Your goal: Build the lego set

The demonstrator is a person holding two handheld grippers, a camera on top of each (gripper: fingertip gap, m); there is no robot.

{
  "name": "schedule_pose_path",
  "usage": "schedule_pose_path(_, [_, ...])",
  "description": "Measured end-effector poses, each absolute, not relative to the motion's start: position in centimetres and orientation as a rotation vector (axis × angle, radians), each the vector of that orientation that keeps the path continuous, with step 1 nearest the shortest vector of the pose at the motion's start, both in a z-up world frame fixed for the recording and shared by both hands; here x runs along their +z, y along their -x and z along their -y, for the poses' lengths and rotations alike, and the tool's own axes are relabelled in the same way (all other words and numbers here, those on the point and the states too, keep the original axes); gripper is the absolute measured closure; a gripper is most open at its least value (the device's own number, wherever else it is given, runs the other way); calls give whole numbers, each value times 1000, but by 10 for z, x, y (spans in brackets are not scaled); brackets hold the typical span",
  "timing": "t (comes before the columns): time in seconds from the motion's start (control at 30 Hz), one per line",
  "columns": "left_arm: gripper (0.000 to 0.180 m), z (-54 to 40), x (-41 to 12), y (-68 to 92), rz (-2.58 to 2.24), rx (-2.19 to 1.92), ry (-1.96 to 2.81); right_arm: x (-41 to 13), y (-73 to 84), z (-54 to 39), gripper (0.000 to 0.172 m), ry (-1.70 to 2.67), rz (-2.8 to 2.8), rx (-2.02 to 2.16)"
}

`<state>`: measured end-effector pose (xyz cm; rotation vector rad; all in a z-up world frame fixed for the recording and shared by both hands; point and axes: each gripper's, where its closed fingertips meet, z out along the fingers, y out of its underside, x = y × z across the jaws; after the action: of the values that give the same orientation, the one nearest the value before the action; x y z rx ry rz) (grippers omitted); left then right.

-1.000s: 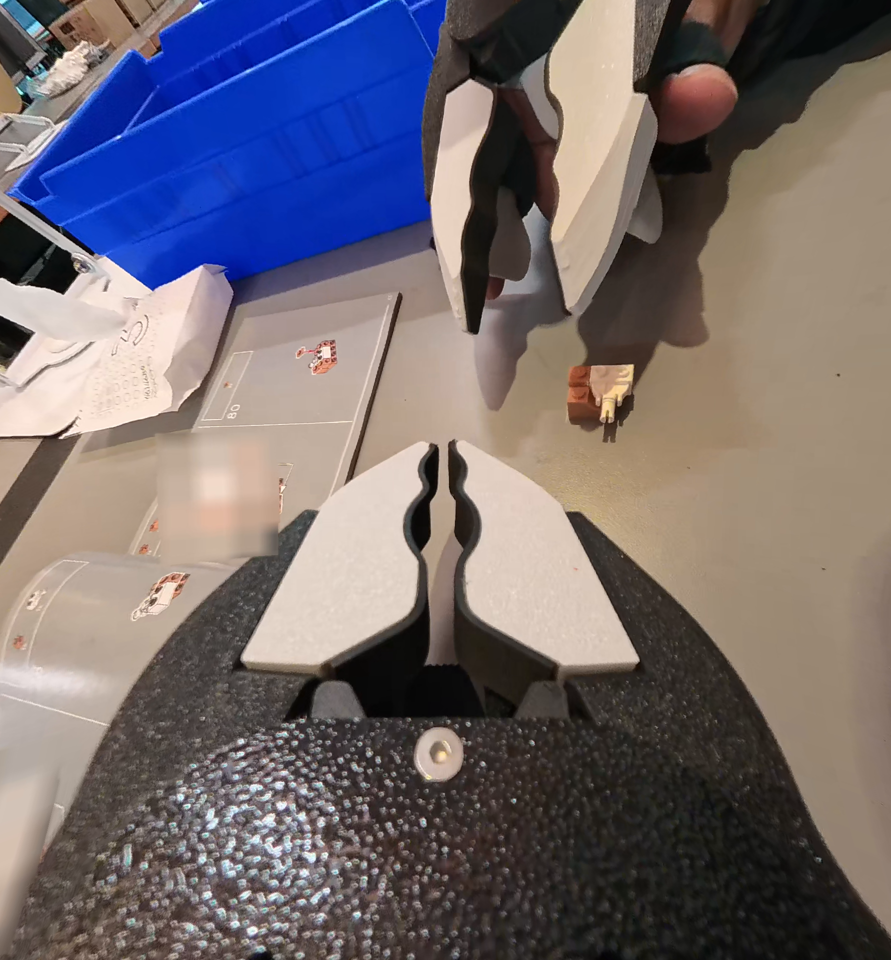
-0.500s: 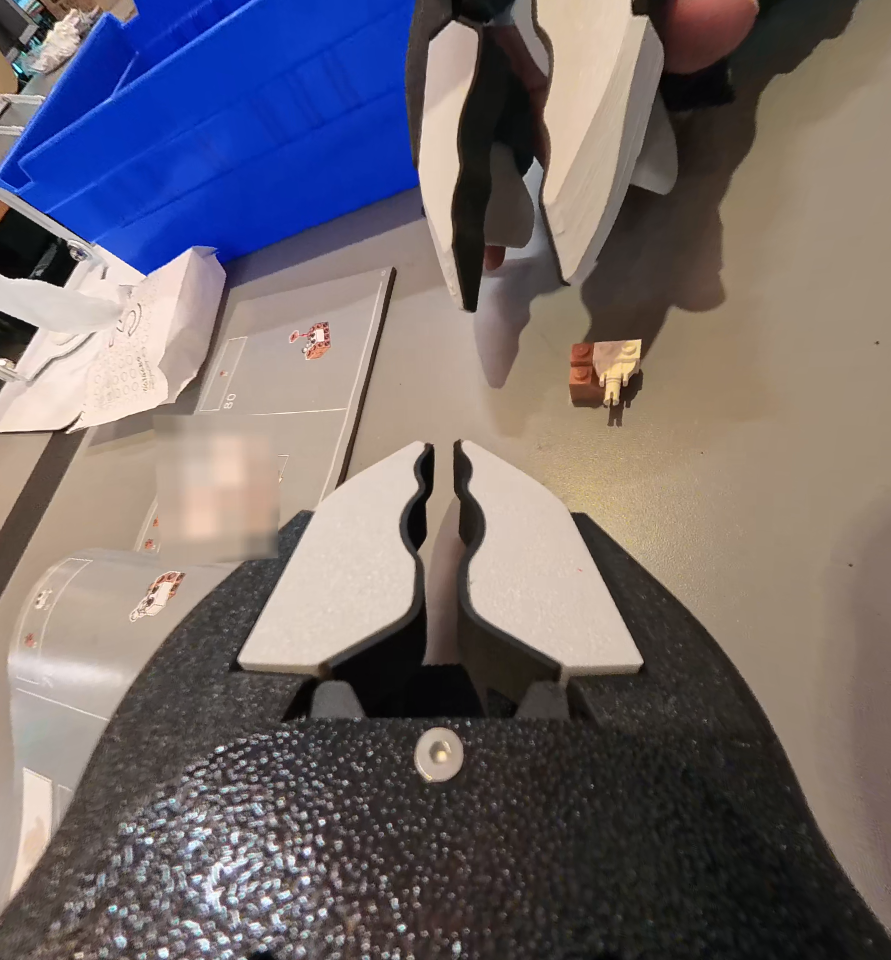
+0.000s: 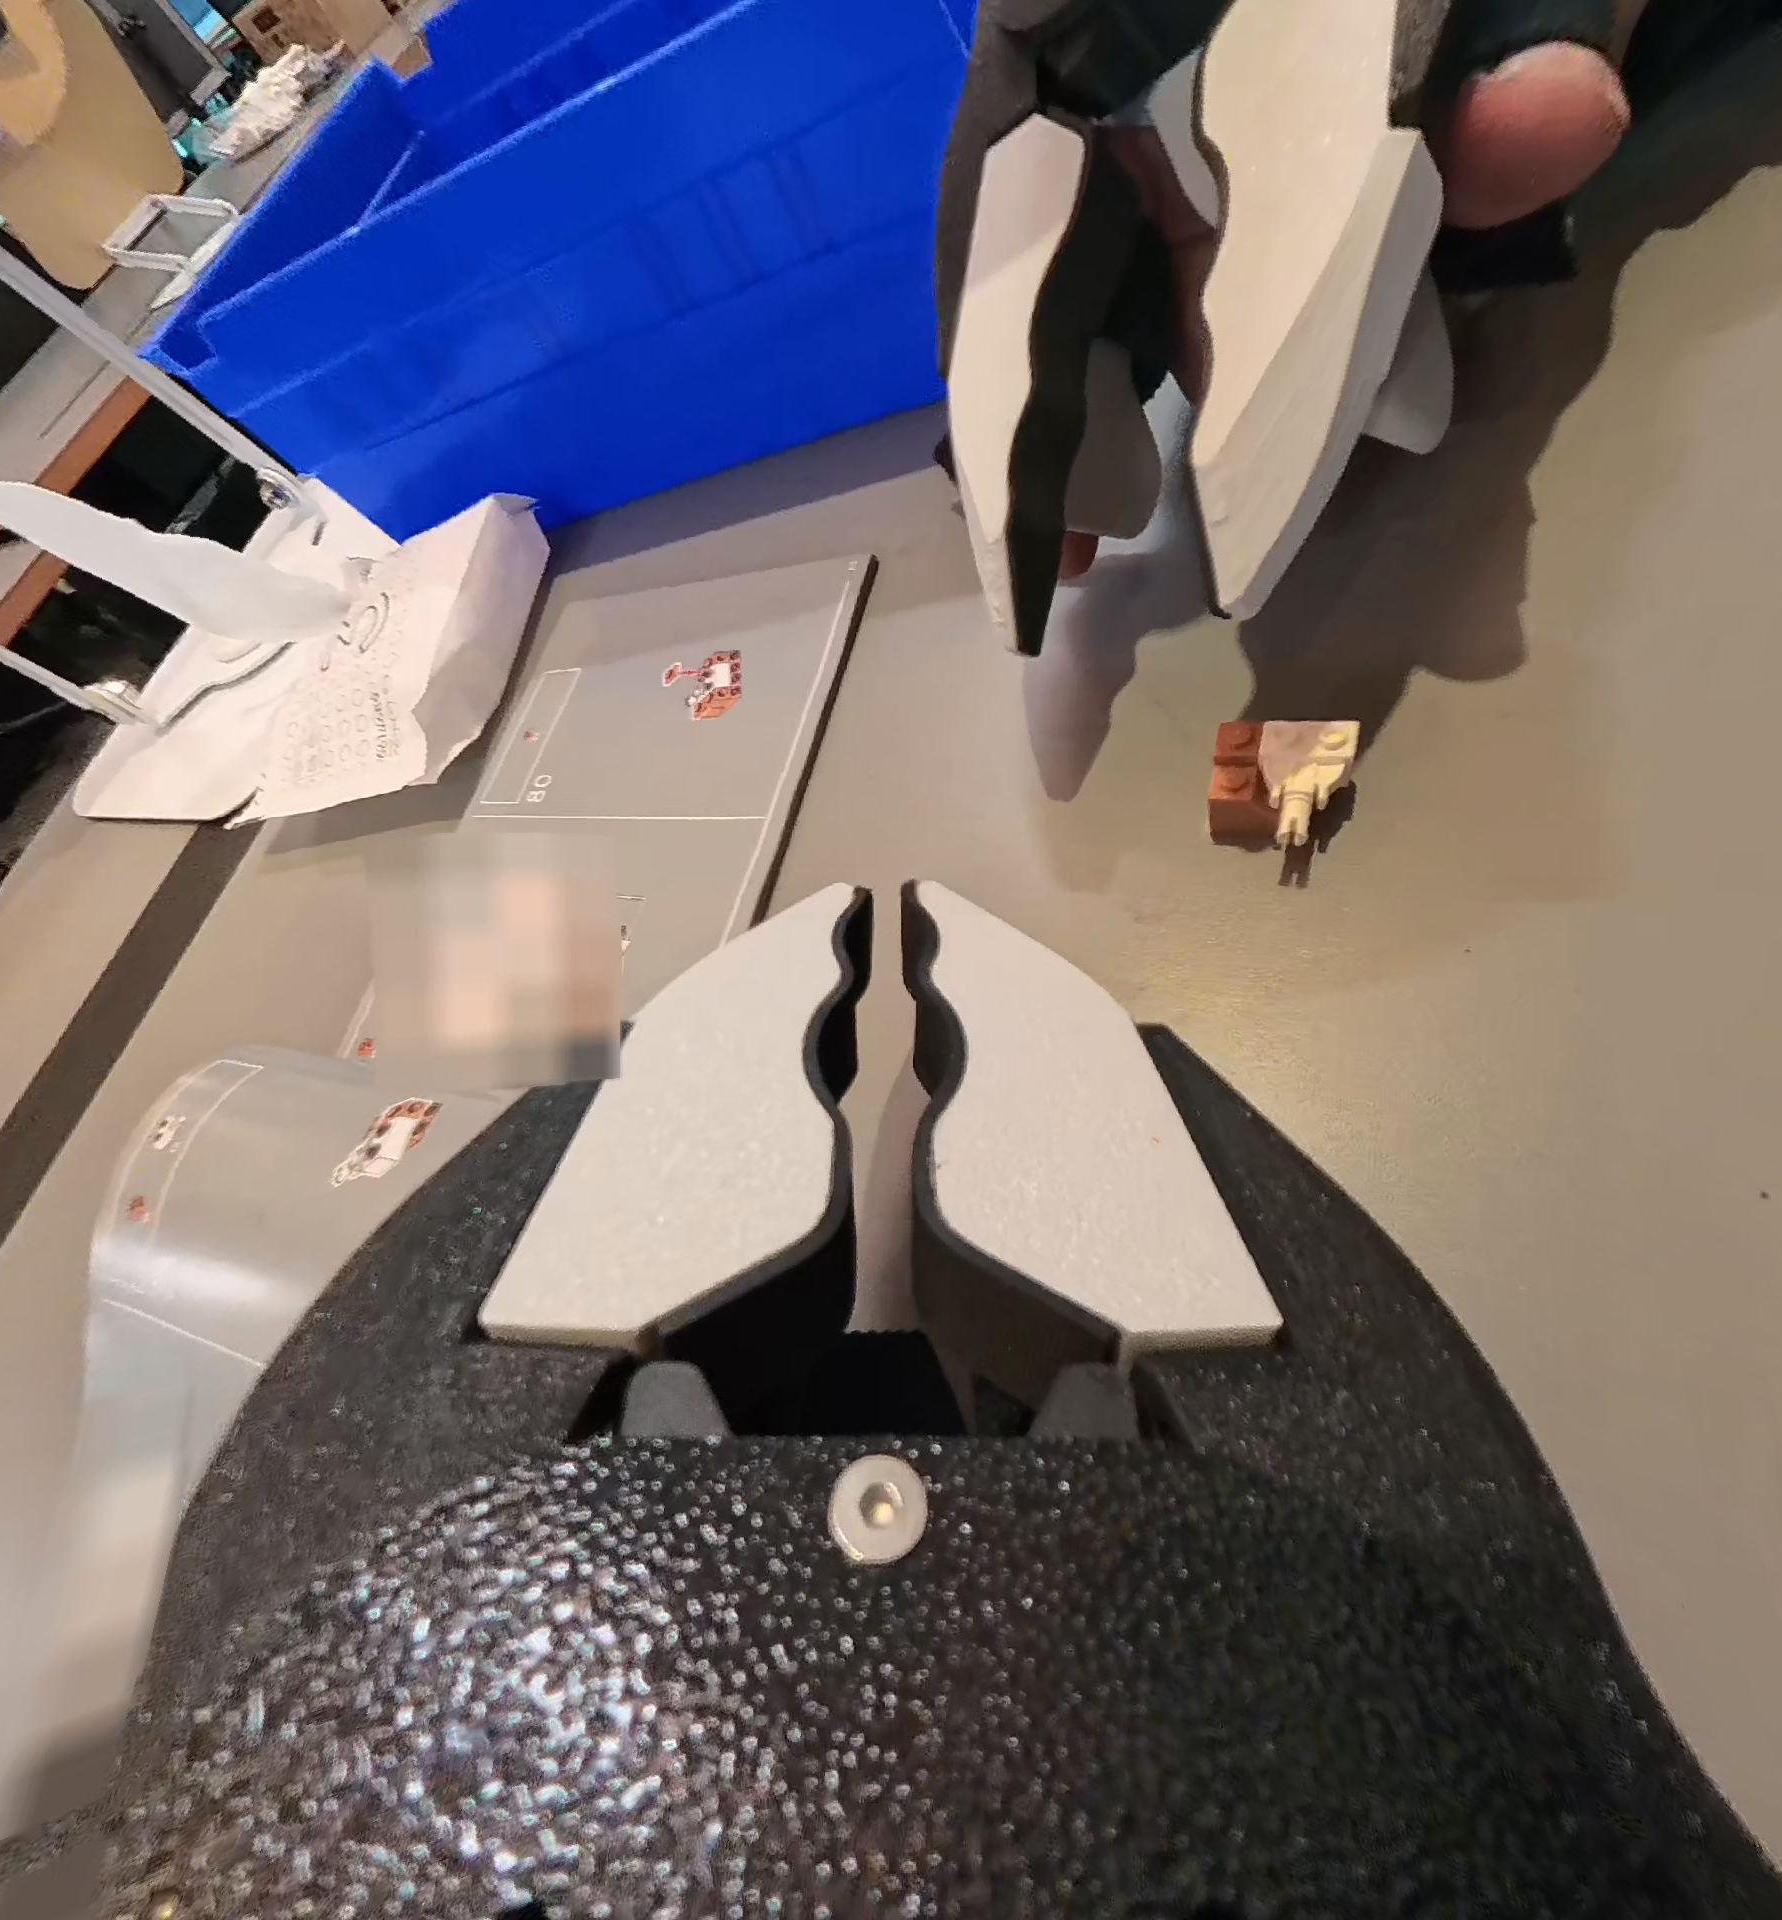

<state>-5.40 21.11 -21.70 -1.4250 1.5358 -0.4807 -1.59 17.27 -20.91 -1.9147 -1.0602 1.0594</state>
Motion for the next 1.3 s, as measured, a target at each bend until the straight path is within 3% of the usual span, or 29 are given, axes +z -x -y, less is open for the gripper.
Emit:
schedule_pose_path(0.4, [176,-216,-217,56,-1519,-433,1429,-192,16,-175,133,1775,1020,1022])
schedule_pose_path(0.6, [176,-216,-214,56,-1513,-423,1418,-106,6,-152,136,1449,1039,1042])
schedule_pose_path(0.77, [176,-215,-216,52,-1511,-413,1404,-28,-98,-209,144,1478,893,672])
schedule_pose_path(0.93, [176,-223,-216,54,-1491,-347,1390,-46,-176,-276,144,1743,863,374])
schedule_pose_path(1.3, [176,-246,-218,74,-1423,-274,1455,-147,-184,-291,150,2111,1203,389])
